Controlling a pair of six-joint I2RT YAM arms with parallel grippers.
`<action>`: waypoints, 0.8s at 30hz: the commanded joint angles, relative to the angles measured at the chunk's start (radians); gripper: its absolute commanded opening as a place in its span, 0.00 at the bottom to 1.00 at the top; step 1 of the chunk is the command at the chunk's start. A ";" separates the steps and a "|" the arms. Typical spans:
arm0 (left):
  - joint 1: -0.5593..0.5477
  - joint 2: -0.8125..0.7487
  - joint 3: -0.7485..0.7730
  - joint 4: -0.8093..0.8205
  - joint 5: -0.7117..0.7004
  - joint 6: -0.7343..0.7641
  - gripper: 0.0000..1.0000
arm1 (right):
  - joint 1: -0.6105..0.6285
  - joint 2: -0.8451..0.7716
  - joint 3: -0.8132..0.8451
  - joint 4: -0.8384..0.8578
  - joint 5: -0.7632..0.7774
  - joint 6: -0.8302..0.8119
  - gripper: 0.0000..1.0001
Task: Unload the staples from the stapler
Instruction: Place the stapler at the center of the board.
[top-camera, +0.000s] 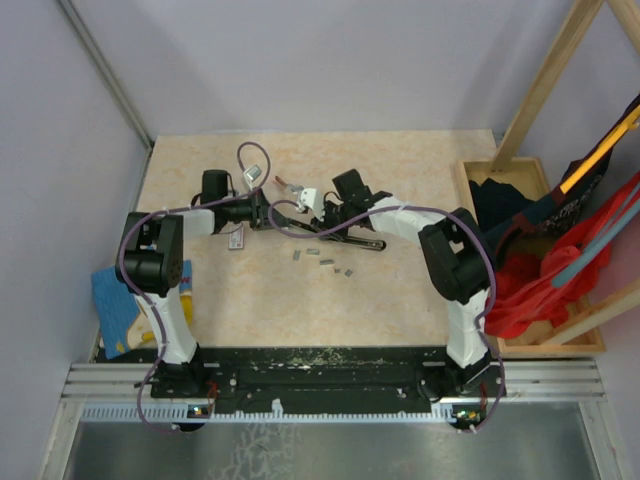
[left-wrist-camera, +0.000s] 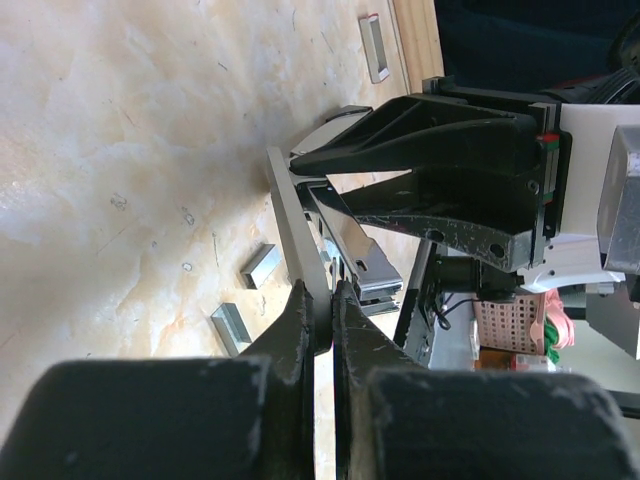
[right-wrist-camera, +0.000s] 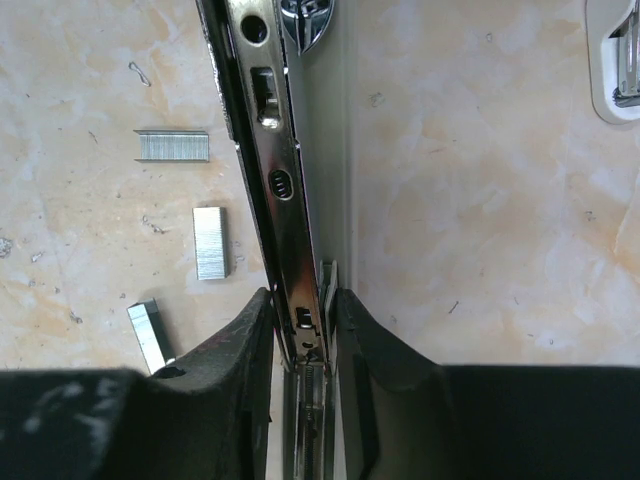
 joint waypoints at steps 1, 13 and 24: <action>0.005 0.009 0.000 0.044 0.044 -0.013 0.00 | 0.014 0.035 0.058 -0.036 -0.019 -0.005 0.16; 0.055 -0.031 0.002 0.009 0.043 0.021 0.48 | 0.007 0.063 0.152 -0.218 -0.006 -0.117 0.09; 0.132 -0.110 -0.006 -0.013 0.062 0.058 0.57 | -0.037 0.120 0.238 -0.324 0.019 -0.175 0.08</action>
